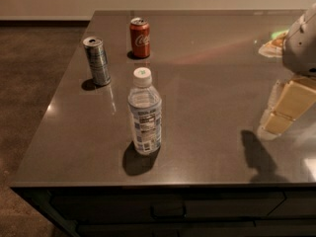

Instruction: Knock blue plastic bottle over

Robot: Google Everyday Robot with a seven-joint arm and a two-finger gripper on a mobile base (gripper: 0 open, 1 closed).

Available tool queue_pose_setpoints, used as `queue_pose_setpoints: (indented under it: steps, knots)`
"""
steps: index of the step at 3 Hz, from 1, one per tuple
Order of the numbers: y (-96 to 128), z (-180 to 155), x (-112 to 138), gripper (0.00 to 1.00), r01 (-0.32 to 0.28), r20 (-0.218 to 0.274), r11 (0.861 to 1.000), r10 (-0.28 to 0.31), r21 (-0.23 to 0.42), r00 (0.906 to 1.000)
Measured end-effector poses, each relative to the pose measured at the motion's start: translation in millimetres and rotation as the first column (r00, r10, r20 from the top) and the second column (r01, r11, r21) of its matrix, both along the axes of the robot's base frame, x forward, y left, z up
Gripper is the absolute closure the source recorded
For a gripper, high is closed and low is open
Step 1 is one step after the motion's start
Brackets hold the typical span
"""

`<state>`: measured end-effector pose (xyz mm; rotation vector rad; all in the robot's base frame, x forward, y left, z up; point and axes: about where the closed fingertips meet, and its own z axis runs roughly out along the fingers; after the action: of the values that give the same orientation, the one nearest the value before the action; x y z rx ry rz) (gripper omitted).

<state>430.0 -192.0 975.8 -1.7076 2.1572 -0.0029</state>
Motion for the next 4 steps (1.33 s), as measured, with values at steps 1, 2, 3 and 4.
queue_pose_setpoints:
  steps: [1, 2, 3, 4]
  knots:
    - [40, -9, -3, 0.00, -0.040, 0.015, 0.991, 0.038, 0.130, 0.9991]
    - [77, -19, -1, 0.00, -0.074, 0.031, 0.969, 0.069, 0.236, 0.9971]
    - [107, -25, 6, 0.00, -0.097, 0.028, 0.944, 0.093, 0.314, 0.9952]
    - [131, -27, 10, 0.00, -0.108, 0.018, 0.919, 0.110, 0.380, 0.9938]
